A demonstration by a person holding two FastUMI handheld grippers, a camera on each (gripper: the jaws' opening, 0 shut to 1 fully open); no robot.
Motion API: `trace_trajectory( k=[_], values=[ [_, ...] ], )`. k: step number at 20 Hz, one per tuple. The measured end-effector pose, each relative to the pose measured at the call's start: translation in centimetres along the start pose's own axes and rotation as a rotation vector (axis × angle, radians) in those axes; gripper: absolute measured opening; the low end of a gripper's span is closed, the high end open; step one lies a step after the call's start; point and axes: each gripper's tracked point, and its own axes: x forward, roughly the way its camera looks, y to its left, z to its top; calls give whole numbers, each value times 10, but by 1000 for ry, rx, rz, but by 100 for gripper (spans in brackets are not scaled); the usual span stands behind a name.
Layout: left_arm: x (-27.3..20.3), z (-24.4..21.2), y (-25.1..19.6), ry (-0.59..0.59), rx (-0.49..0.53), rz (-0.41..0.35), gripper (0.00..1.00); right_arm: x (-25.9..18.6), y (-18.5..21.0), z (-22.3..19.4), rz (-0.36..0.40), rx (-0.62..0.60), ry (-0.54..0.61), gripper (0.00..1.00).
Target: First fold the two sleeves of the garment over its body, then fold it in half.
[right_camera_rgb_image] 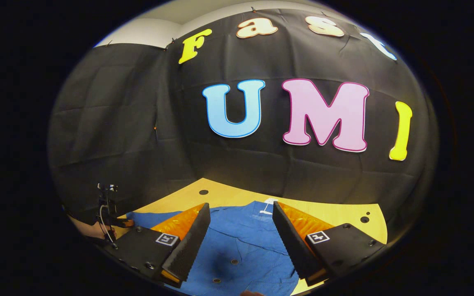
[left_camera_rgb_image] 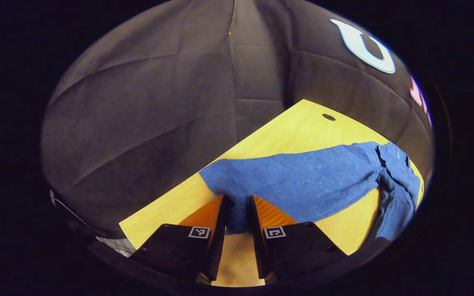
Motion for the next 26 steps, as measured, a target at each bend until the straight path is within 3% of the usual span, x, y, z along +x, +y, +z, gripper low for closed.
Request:
trace_trajectory(
  k=[2,3,7,12,16,20,26],
  values=[
    [1,12,-1,47,-35,9,2,-4,-4,-3,-12,19,12,97],
    [0,7,-2,58,-22,13,0,-5,-5,-3,-16,22,14,97],
    [-10,8,-22,81,28,-46,0,-12,-16,-3,-38,16,10,97],
    [-23,26,-47,58,5,-105,0,-17,-27,-4,-60,64,6,100],
    [-37,46,-72,32,1,-159,0,-23,-32,-8,-67,89,13,97],
    [-60,69,-121,24,-9,-262,0,-24,-33,-19,-47,138,46,97],
    [-103,112,-210,-95,124,-388,0,-31,-54,-17,-68,202,38,97]
  ],
)
